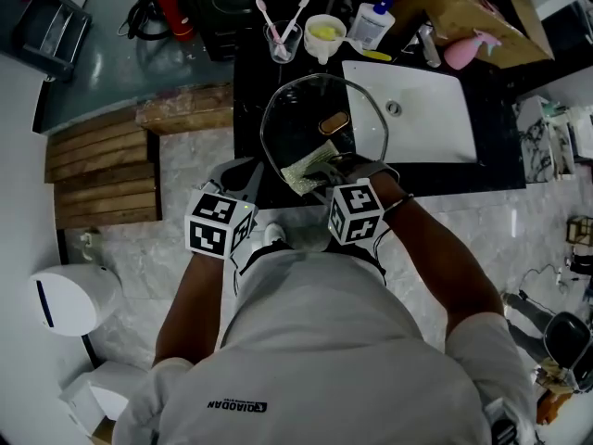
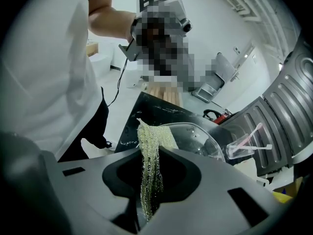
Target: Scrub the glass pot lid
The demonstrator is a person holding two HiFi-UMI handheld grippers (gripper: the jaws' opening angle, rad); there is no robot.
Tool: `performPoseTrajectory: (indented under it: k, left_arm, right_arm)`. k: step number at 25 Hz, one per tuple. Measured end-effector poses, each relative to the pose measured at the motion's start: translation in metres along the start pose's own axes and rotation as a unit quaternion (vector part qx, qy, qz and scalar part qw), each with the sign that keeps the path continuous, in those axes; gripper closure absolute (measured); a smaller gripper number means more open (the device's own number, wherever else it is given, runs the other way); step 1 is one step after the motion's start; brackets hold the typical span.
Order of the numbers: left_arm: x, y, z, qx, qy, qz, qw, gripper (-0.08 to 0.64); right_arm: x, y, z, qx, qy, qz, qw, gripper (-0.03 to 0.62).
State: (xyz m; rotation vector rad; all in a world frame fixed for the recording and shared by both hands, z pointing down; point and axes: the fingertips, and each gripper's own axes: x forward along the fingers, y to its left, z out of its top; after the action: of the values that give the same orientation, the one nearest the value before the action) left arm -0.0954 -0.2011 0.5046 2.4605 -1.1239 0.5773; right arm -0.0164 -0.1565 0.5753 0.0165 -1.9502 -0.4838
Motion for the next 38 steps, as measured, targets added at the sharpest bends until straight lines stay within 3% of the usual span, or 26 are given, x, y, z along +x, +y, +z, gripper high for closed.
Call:
performPoseTrajectory:
  k: [14, 21, 34, 38]
  left_arm:
    - [0.015, -0.014, -0.004, 0.016, 0.020, -0.025, 0.9994, 0.545]
    - [0.021, -0.017, 0.000, 0.021, 0.020, -0.032, 0.9991, 0.545]
    - [0.040, -0.044, 0.005, 0.031, 0.027, -0.058, 0.9975, 0.545]
    - [0.047, -0.049, 0.012, 0.030, 0.024, -0.058, 0.9976, 0.545]
  right_arm:
    - [-0.017, 0.031, -0.018, 0.038, -0.017, 0.017, 0.999, 0.511]
    - [-0.027, 0.044, -0.031, 0.082, -0.021, 0.036, 0.996, 0.512]
    - [-0.045, 0.056, -0.054, 0.181, -0.049, 0.066, 0.980, 0.511]
    - [-0.052, 0.056, -0.062, 0.236, -0.072, 0.064, 0.967, 0.511]
